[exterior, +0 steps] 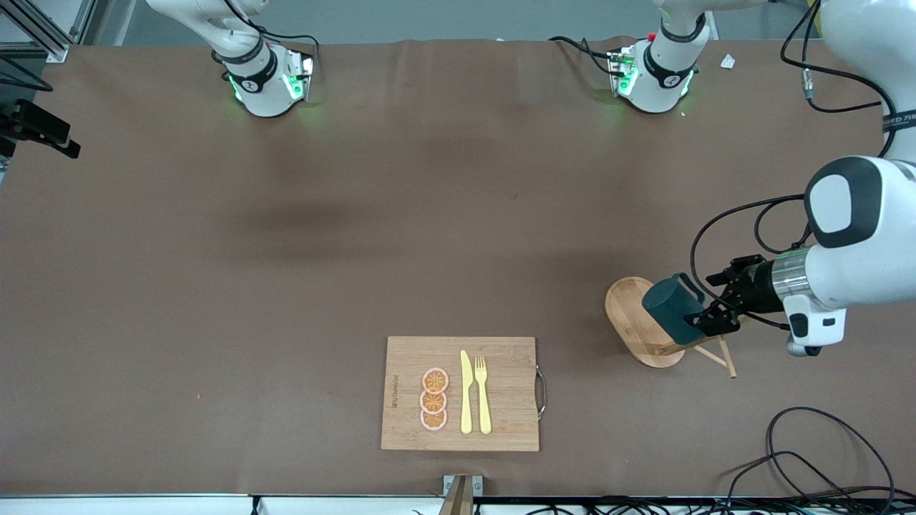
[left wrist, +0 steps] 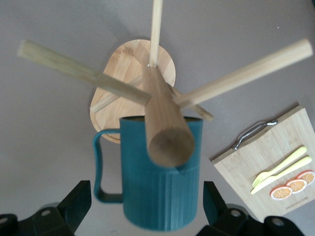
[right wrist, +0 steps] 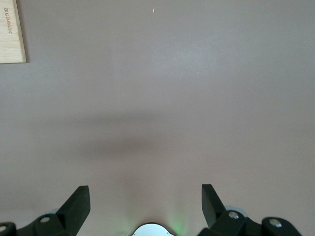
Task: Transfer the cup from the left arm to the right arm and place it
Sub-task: 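Reach the left gripper to the teal mug on the wooden stand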
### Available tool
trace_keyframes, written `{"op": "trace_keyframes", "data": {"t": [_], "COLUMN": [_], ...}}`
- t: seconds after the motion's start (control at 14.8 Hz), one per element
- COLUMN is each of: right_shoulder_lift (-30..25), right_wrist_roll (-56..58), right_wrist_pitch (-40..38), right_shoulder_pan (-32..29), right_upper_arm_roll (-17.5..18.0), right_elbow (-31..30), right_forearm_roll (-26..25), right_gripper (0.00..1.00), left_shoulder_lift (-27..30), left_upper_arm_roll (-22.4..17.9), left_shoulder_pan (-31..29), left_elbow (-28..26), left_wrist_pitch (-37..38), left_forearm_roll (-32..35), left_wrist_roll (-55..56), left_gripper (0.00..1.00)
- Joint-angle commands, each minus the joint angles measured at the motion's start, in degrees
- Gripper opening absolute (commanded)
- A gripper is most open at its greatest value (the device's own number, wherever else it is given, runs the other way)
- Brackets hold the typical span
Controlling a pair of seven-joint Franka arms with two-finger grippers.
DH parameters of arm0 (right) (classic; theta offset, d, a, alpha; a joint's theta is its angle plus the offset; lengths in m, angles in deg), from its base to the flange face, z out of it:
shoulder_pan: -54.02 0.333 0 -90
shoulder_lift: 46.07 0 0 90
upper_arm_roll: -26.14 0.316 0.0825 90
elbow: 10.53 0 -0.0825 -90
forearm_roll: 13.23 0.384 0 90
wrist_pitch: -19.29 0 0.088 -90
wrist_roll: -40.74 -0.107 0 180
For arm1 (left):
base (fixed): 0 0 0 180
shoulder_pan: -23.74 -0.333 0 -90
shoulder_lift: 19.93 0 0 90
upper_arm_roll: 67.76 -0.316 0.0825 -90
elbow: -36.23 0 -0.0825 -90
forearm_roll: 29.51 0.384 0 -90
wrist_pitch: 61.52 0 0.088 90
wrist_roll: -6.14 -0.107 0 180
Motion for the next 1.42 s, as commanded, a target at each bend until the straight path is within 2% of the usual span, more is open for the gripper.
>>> {"op": "trace_keyframes", "data": {"t": [0.0, 0.61, 0.74, 0.95, 1.01, 1.35], "right_shoulder_lift": [-1.24, -1.23, -1.15, -1.15, -1.23, -1.23], "right_wrist_roll": [-0.21, 0.06, 0.06, 0.06, 0.06, 0.06], "right_wrist_pitch": [-0.38, -1.26, -1.26, -1.09, -1.09, -1.09], "right_shoulder_pan": [-0.07, -0.24, -0.24, -0.24, -0.24, -0.33], "right_upper_arm_roll": [0.48, 0.39, 0.39, 0.30, 0.30, 0.30], "right_elbow": [-0.12, -0.29, -0.38, -0.38, -0.38, -0.46], "right_forearm_roll": [-0.50, -0.50, -0.58, -0.58, -0.58, -0.58], "right_gripper": [1.00, 1.00, 1.00, 1.00, 1.00, 1.00], "left_shoulder_lift": [-2.40, -4.87, -4.78, -4.70, -4.69, -3.73], "left_upper_arm_roll": [0.26, 0.52, 0.52, 0.61, 0.61, 0.61], "left_shoulder_pan": [0.12, 1.17, 1.35, 1.26, 1.26, 0.64], "left_elbow": [1.93, 1.84, 1.84, 1.93, 1.84, 1.75], "left_wrist_pitch": [-0.88, -4.93, -4.93, -4.93, -4.93, -3.79], "left_forearm_roll": [-0.99, -3.27, -3.37, -3.28, -3.37, -3.72], "left_wrist_roll": [1.21, 1.39, 1.39, 1.30, 1.30, 3.05], "left_gripper": [1.00, 1.00, 0.92, 0.70, 0.67, 0.67]}}
